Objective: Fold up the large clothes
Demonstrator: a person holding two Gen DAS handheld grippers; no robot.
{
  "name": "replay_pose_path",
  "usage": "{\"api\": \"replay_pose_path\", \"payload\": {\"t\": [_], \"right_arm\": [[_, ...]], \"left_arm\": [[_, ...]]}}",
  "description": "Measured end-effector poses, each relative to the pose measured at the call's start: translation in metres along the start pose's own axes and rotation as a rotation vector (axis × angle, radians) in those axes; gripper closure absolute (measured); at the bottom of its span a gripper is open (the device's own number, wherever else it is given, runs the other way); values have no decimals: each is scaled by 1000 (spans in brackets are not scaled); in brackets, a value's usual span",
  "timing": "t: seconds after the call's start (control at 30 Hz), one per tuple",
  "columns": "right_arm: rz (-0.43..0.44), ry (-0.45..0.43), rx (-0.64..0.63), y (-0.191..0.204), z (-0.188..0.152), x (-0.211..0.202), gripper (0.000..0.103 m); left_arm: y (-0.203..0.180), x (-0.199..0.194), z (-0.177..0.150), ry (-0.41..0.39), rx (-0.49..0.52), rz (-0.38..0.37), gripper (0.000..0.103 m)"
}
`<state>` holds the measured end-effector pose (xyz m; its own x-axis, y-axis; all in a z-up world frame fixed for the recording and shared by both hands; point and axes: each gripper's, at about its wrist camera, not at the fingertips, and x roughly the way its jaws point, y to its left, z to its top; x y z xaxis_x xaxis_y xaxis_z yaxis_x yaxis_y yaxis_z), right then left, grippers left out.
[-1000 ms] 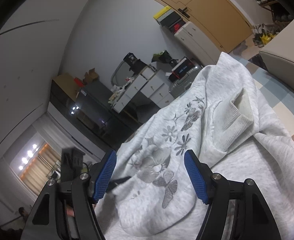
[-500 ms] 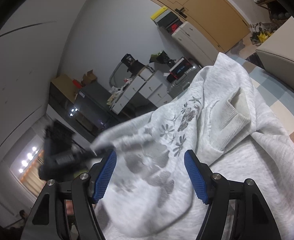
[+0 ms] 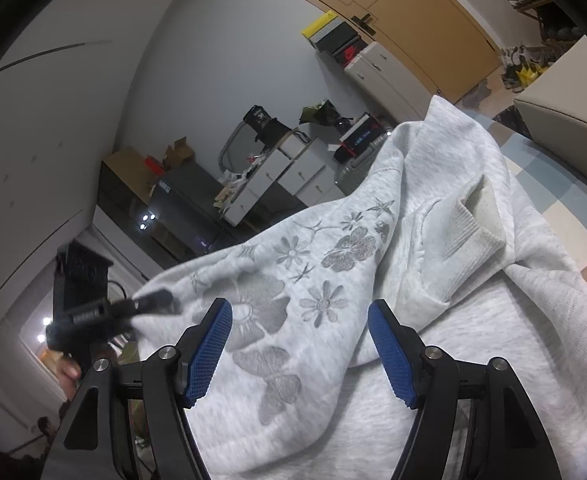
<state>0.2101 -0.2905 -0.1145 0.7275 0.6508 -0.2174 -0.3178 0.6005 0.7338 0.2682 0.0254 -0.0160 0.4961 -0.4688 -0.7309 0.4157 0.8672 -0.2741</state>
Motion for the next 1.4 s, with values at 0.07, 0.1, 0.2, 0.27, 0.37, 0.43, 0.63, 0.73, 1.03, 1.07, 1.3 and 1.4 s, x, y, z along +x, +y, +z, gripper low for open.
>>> {"api": "replay_pose_path", "payload": {"t": [0.07, 0.1, 0.2, 0.27, 0.37, 0.43, 0.63, 0.73, 1.03, 1.07, 1.3, 1.4], "right_arm": [[0, -2, 6, -1, 0, -1, 31], [2, -3, 9, -1, 0, -2, 31], [0, -1, 11, 1, 1, -1, 31], [1, -2, 6, 2, 2, -1, 31], [0, -1, 4, 4, 2, -2, 31], [1, -1, 5, 4, 2, -2, 31], [-6, 0, 3, 5, 2, 0, 31], [-7, -5, 11, 3, 3, -2, 31], [-8, -1, 16, 2, 4, -2, 31], [-8, 1, 17, 1, 4, -1, 30], [-7, 1, 16, 2, 4, -1, 30], [-8, 2, 15, 1, 4, -1, 30]], "left_arm": [[4, 15, -5, 13, 6, 90, 41], [6, 32, -11, 77, 3, 109, 23], [20, 71, -47, 265, -26, 54, 14], [32, 75, -66, 312, -66, 27, 14], [34, 39, -73, 207, -94, 11, 14], [23, 3, -64, 82, -75, 26, 14], [-11, -52, -19, -245, 64, -66, 14], [3, 3, 1, -112, -6, -189, 14], [58, 104, -62, 91, -225, -193, 31], [55, 98, -62, 97, -223, -180, 32], [8, 14, -51, -107, -45, -211, 31], [0, 16, -65, -97, -24, -287, 30]]}}
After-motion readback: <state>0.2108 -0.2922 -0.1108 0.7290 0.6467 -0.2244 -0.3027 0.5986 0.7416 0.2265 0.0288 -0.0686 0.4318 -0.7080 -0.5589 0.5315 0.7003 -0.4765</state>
